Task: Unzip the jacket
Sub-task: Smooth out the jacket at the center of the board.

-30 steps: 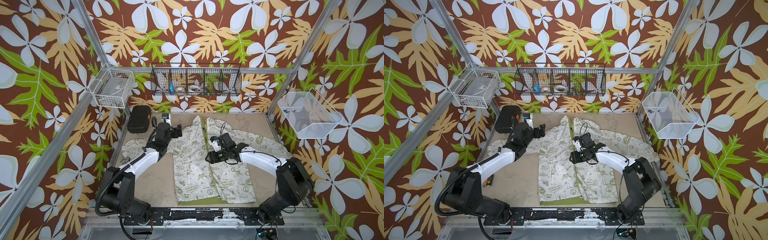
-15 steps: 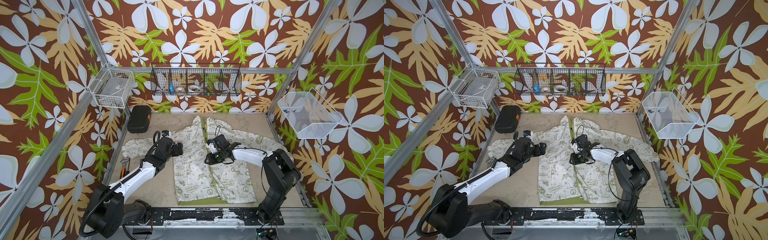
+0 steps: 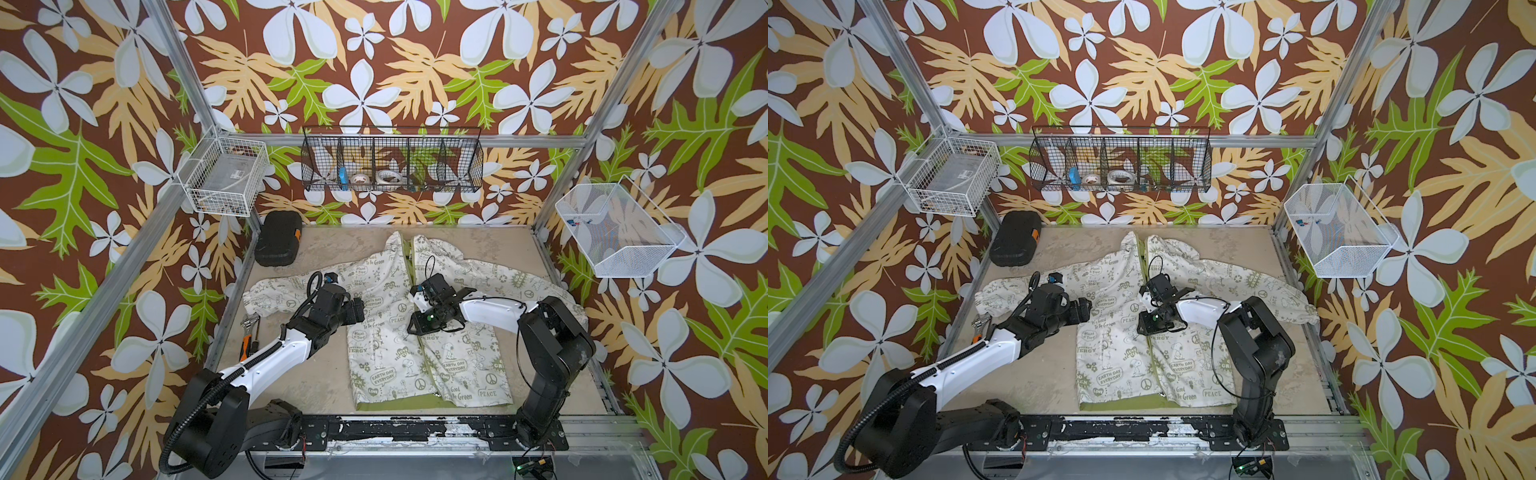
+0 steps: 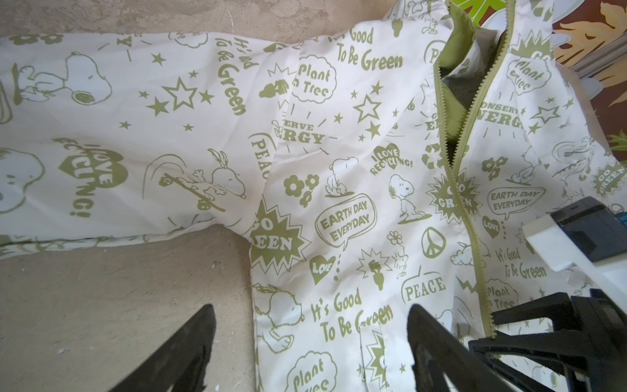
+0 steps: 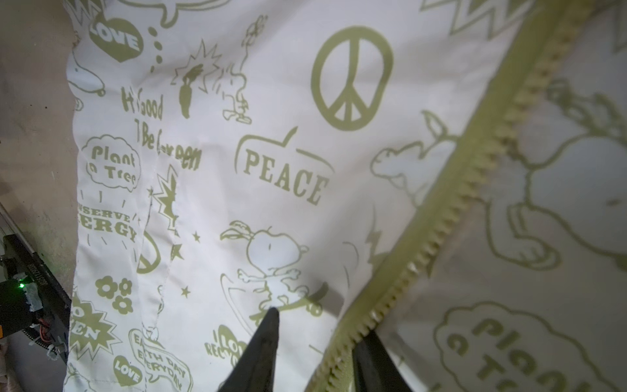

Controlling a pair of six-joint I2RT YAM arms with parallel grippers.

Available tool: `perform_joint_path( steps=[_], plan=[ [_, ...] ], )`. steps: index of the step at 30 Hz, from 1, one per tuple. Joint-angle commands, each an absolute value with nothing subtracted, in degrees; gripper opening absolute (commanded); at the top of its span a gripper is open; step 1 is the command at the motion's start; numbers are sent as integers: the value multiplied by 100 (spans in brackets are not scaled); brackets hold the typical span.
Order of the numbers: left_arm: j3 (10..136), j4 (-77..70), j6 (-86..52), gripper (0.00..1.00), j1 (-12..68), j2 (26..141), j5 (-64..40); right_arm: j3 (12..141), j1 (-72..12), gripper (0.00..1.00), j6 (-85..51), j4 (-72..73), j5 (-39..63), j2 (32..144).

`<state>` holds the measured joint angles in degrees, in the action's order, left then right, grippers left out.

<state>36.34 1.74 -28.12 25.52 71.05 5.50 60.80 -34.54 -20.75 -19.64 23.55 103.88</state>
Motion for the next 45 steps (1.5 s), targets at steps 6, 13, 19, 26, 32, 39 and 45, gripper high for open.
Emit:
perform_joint_path(
  steps=[6,13,19,26,32,39,45],
  plan=[
    [3623,242,-2780,88,2558,6992,466,6117,-3669,22,-2162,-2223,2285,10146],
    [3738,343,-2702,87,2558,6838,387,6068,-3683,6,-2463,-2321,2686,9412],
    [3736,404,-2669,87,2558,6746,293,5620,-3685,9,-2848,-2242,2850,8918],
    [3676,376,-2698,87,2558,6750,185,4769,-3741,38,-2909,-1540,3019,9026],
    [3639,370,-2703,87,2558,6724,114,4750,-4029,43,-2714,-1710,2756,9054],
    [3626,365,-2716,87,2558,6716,79,4939,-4371,30,-2706,-1876,2542,9170],
    [3634,394,-2690,87,2562,6624,75,4982,-4392,5,-2961,-2166,2368,8997]
  ],
)
